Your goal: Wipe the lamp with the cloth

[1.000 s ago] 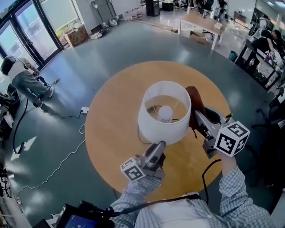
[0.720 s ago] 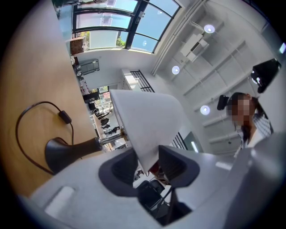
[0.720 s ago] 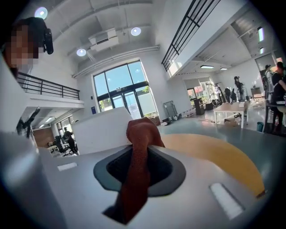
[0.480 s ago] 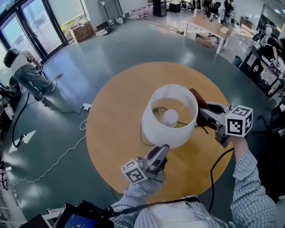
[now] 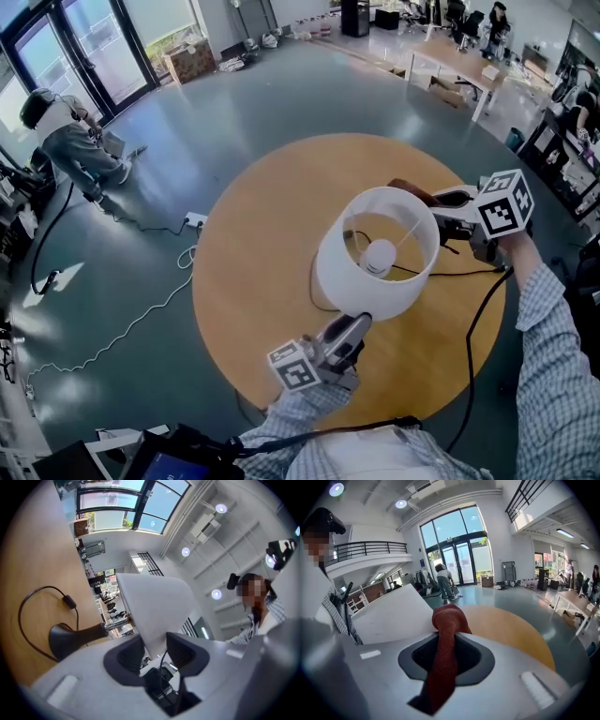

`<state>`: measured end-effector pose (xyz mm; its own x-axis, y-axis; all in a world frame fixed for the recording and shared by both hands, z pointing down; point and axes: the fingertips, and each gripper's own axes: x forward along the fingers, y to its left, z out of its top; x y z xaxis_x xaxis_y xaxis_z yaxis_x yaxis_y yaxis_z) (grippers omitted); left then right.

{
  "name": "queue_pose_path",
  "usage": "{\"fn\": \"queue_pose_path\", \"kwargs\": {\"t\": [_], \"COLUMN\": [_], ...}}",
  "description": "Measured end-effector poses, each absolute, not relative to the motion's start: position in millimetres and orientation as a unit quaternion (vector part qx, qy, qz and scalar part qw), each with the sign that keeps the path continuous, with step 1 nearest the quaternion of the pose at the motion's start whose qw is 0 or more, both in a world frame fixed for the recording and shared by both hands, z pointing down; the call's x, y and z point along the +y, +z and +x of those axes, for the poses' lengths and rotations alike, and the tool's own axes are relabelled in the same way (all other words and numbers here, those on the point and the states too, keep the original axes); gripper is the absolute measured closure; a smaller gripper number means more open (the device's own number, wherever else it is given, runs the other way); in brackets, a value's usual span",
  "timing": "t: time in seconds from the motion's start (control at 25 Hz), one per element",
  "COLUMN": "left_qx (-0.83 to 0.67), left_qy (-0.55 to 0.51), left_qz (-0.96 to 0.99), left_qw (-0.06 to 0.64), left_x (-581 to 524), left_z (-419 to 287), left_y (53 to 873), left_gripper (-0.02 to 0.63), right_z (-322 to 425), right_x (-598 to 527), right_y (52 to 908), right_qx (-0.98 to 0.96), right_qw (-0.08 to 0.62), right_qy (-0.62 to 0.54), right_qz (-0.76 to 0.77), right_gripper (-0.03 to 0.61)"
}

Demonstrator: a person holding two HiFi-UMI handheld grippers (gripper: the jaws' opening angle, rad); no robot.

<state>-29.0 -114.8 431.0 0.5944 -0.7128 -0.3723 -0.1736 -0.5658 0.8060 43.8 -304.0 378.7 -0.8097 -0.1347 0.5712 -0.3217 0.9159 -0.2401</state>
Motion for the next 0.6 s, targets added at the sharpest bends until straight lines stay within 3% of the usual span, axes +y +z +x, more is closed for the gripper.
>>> {"fn": "queue_pose_path", "kwargs": {"t": [0.4,0.6], "left_qx": [-0.278,-0.277], "left_qy": [-0.355,-0.350], "left_qz": [0.809,0.811], "left_qw": [0.378,0.378], "left_x": [-116.5,-117.3], "left_z": [-32.0,-27.2], "left_y": [432.3,429.4], "left_gripper": [0.466,0.466], "right_z": [-21.7,-57.3], "right_x": [-321.4,-322.2], "right_y": [376.4,363.4], "right_qx": [-0.887,-0.857], "right_qw": [0.455,0.509], "right_qy": [0.068,0.017], "right_qz": [-0.025,-0.084], "right_gripper": [0.497,0.497]}}
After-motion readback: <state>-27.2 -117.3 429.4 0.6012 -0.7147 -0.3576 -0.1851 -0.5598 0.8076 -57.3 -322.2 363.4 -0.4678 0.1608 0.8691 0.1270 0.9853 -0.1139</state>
